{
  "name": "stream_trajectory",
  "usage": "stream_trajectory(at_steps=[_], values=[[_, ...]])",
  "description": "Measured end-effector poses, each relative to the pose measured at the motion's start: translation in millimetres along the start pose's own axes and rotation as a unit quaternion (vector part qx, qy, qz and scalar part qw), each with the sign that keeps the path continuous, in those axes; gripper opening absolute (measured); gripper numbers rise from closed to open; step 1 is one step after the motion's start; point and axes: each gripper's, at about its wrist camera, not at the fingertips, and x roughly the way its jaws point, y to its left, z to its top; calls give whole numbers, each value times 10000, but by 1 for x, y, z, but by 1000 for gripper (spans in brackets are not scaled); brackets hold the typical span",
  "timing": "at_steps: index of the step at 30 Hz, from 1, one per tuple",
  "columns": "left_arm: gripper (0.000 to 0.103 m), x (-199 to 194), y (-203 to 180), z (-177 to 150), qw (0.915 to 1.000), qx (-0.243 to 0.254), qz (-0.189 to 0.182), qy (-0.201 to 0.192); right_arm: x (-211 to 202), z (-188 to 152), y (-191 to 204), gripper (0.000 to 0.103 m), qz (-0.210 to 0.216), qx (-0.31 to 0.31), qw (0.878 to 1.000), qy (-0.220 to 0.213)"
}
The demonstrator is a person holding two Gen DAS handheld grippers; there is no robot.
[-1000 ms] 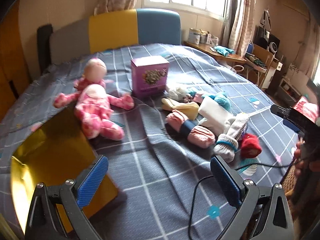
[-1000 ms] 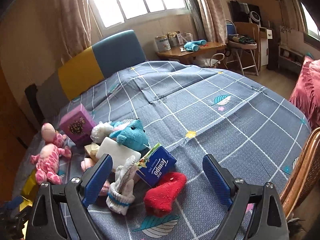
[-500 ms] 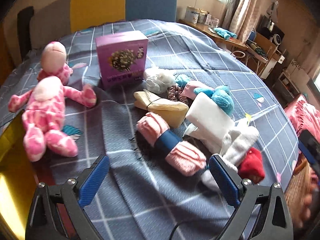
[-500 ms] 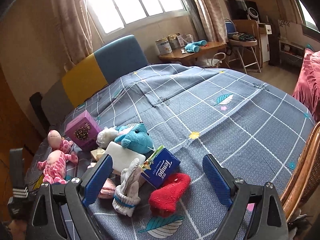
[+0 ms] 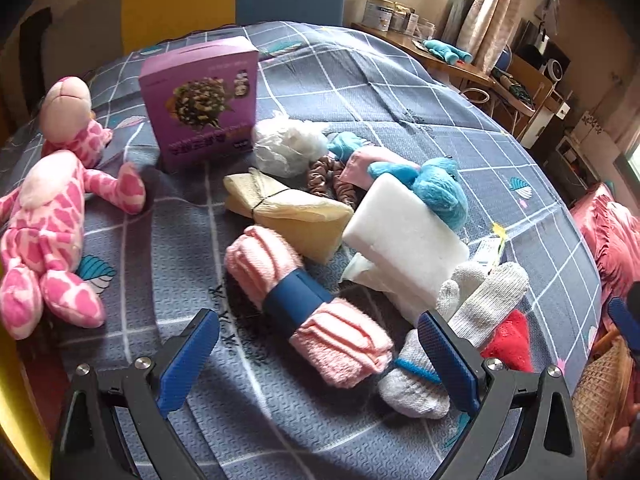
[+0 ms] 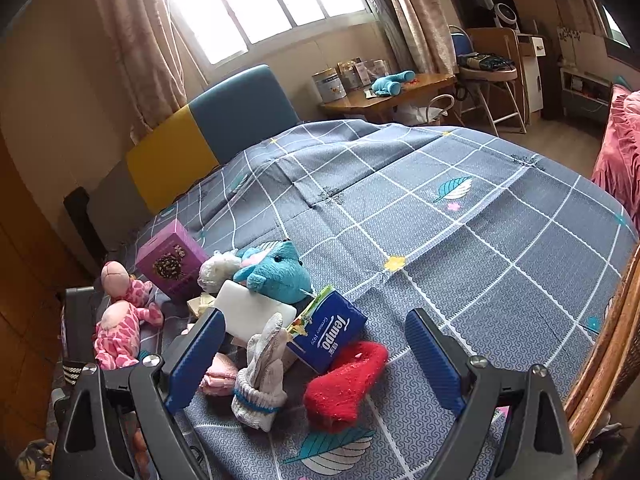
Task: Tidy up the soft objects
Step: 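Grasp the pink rolled towel with the left gripper while the right gripper approaches the knit glove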
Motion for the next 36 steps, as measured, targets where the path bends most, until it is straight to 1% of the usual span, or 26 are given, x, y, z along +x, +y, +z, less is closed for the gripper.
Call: stream_trajectory(at_steps=[5, 6, 7, 10, 12, 13, 15, 17, 18, 20, 22, 24, 27, 31, 33, 34, 36], values=[[99, 4, 0, 4, 10000, -66, -64, 12, 1, 0, 0, 93, -5, 1, 10000, 18], [98, 6, 0, 5, 9999, -68, -91, 50, 1, 0, 0, 93, -3, 1, 10000, 20], [94, 8, 1, 6, 9999, -81, -101, 74, 1, 0, 0, 93, -4, 2, 10000, 17], [94, 16, 3, 9, 9997, -183, -99, 159, 1, 0, 0, 93, -1, 5, 10000, 26], [94, 14, 3, 9, 9998, -166, 41, 89, 2, 0, -1, 93, 1, 21, 10000, 37], [94, 10, 2, 8, 9998, -111, 165, -22, 2, 0, -1, 93, 12, 26, 10000, 40], [95, -5, 0, 4, 9989, -20, 283, -380, 2, -1, -2, 93, 13, 31, 10000, 55], [98, -19, -1, -1, 9965, 31, 431, -715, 2, -1, -1, 93, 14, 30, 10000, 58], [99, -24, -1, -2, 9958, 41, 438, -800, 2, -1, -1, 93, 8, 27, 10000, 55], [100, -38, -2, -8, 9923, 115, 550, -1099, 2, -1, -1, 93, -13, 23, 10000, 59], [101, -46, -4, -10, 9900, 199, 620, -1255, 2, -1, 0, 93, -28, 14, 10000, 56], [101, -49, -6, -8, 9890, 285, 635, -1308, 2, -1, 0, 93, -53, 12, 10000, 51], [101, -47, -8, -7, 9893, 363, 622, -1267, 2, -1, 0, 93, -75, 21, 10000, 39], [101, -37, -11, -5, 9915, 383, 581, -1104, 2, -1, 0, 93, -83, 29, 9999, 49], [101, -28, -11, -5, 9933, 349, 547, -958, 3, -1, -1, 93, -72, 24, 9999, 69], [100, -24, -10, -4, 9941, 317, 522, -898, 3, -1, 0, 93, -72, 21, 9999, 71], [93, -12, -7, -3, 9962, 237, 455, -701, 3, -1, 0, 93, -71, 24, 9999, 73]])
